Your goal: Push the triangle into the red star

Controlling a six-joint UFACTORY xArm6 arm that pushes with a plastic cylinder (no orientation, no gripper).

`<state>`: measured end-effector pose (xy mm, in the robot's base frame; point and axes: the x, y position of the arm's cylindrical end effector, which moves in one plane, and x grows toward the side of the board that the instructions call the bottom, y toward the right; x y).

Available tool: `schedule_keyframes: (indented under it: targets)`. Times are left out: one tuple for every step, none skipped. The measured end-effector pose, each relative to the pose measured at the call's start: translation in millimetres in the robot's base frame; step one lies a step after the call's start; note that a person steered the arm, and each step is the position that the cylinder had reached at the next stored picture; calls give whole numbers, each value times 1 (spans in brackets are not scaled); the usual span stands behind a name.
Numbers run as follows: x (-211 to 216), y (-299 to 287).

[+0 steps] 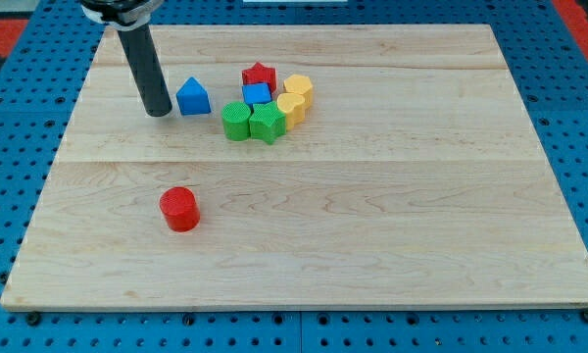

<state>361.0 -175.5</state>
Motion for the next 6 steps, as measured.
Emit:
schedule_keyframes:
  targets:
    - [-10, 18]
    - [-10, 32]
    - [-20, 52]
    - [-30, 74]
    - [-23, 56]
    - [17, -14]
